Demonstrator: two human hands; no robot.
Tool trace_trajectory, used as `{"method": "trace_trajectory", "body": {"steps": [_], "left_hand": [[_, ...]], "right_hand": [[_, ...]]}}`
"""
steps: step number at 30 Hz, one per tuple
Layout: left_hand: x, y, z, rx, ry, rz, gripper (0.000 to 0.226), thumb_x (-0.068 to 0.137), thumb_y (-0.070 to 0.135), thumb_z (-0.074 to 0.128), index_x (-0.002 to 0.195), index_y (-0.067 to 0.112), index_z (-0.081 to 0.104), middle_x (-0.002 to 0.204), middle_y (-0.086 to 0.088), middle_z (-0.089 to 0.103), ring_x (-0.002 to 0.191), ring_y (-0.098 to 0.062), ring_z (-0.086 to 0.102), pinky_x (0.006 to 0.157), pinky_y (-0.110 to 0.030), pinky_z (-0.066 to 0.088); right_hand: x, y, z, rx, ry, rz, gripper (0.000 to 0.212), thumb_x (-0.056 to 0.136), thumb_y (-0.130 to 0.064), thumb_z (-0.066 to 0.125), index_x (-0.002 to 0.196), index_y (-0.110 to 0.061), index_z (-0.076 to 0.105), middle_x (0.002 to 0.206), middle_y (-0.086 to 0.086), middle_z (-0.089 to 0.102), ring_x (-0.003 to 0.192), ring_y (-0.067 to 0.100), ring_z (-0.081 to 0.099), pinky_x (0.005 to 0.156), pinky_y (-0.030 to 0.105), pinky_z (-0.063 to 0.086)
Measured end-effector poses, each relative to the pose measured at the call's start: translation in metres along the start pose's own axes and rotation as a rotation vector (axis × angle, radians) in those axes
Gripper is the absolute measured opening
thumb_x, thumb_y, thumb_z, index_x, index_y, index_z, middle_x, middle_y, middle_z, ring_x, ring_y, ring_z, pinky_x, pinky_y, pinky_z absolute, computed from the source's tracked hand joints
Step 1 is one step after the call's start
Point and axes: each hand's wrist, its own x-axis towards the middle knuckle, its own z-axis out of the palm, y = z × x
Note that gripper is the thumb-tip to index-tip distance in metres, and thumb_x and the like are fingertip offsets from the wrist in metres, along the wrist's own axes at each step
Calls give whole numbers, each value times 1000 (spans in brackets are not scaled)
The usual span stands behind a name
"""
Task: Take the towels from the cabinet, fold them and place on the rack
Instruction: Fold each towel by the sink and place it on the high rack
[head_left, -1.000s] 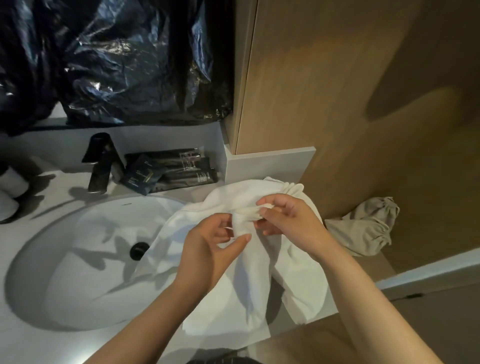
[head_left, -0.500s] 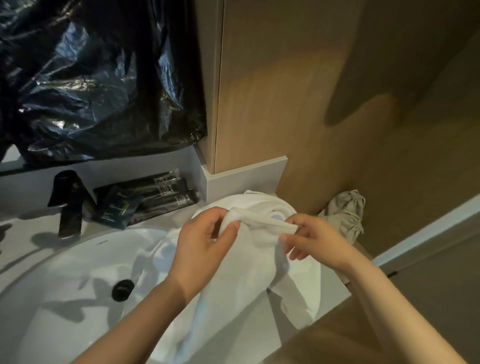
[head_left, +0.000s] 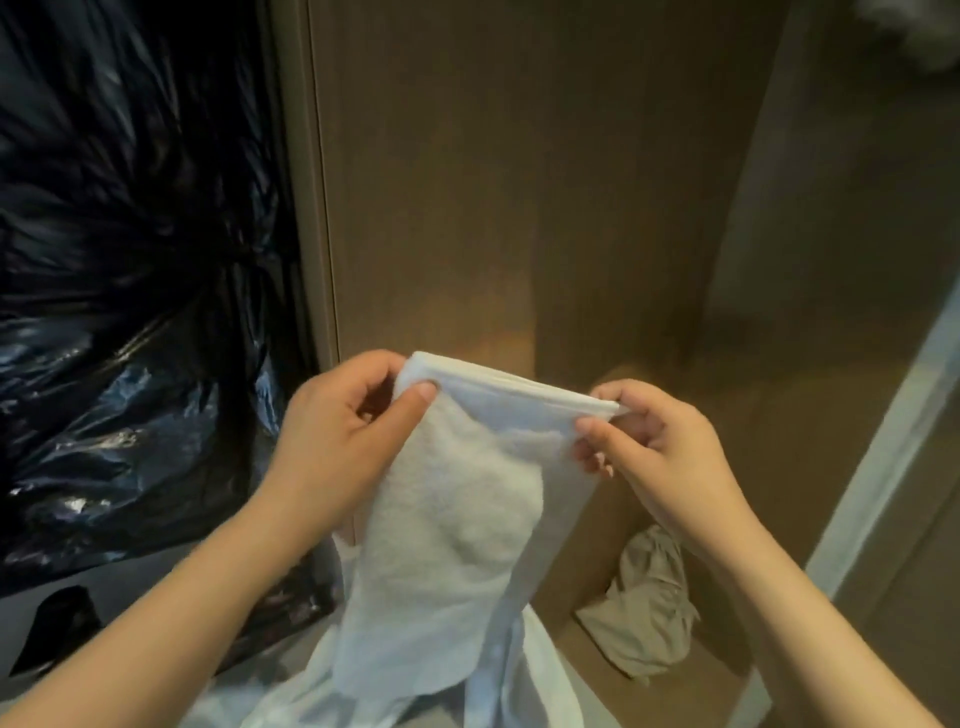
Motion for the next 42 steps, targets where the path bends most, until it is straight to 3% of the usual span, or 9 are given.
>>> {"method": "trace_trajectory", "body": {"steps": [9, 13, 20, 25, 29, 33, 36, 39, 42], "left_hand": [[79, 111, -9, 234, 209, 249, 21, 91, 43, 52, 83, 27, 63, 67, 5, 60, 61, -13, 56, 54, -42, 47], [105, 155, -16, 226, 295, 250, 15, 93, 41, 55, 85, 32, 65, 74, 16, 64, 65, -5, 60, 51, -27, 42], [132, 198, -23, 141, 301, 147, 22, 94, 35, 56, 80, 20, 65, 55, -8, 62, 38, -7, 55, 43, -22, 45], [155, 230, -26, -147, 274, 164, 16, 94, 29, 59, 90, 15, 66, 71, -8, 73, 63, -22, 73, 53, -28, 59], [175, 253, -28, -70, 370, 357, 7, 94, 32, 57, 95, 28, 64, 87, 4, 73, 78, -10, 73, 64, -24, 60], [208, 276, -39, 191, 465, 576, 13, 97, 36, 52, 106, 27, 55, 97, 9, 65, 89, -5, 65, 76, -28, 56], [232, 291, -46, 291, 509, 746, 8, 97, 32, 52, 99, 25, 49, 86, 19, 57, 83, 11, 57, 62, -8, 43], [256, 297, -52, 359, 478, 830, 13, 94, 34, 55, 103, 29, 46, 90, 17, 55, 83, 7, 55, 62, -7, 39], [277, 302, -59, 478, 497, 836, 24, 91, 30, 58, 110, 25, 45, 97, 13, 51, 75, 1, 46, 58, -9, 33]], "right_hand": [[52, -92, -93, -217, 158, -347, 14, 94, -30, 61, 108, -32, 61, 86, -17, 72, 81, 3, 70, 71, 23, 60], [64, -122, -121, -224, 163, -479, 18, 94, -23, 64, 111, -27, 62, 91, -16, 73, 85, 4, 70, 71, 31, 61], [80, -138, -136, -199, 208, -566, 33, 91, -17, 66, 118, -32, 55, 106, -16, 71, 95, -5, 65, 70, 6, 48], [97, -149, -140, -210, 290, -662, 59, 89, -31, 66, 141, -36, 38, 134, -28, 49, 110, -3, 58, 87, 17, 53], [127, -176, -153, -272, 337, -750, 69, 89, -34, 66, 146, -38, 26, 121, -54, 29, 110, -12, 46, 89, -1, 37], [159, -211, -165, -295, 438, -851, 74, 89, -27, 68, 149, -28, 24, 133, -23, 42, 106, -12, 40, 82, -3, 34], [186, -232, -171, -337, 545, -916, 74, 88, -19, 69, 148, -16, 26, 139, 6, 50, 106, 5, 48, 82, 10, 32], [212, -248, -175, -331, 581, -907, 75, 89, -19, 67, 149, -10, 24, 145, 11, 47, 123, 29, 50, 83, 20, 33], [233, -263, -178, -337, 588, -906, 75, 90, -19, 66, 150, -7, 24, 152, 13, 39, 134, 32, 43, 96, 30, 36]]}}
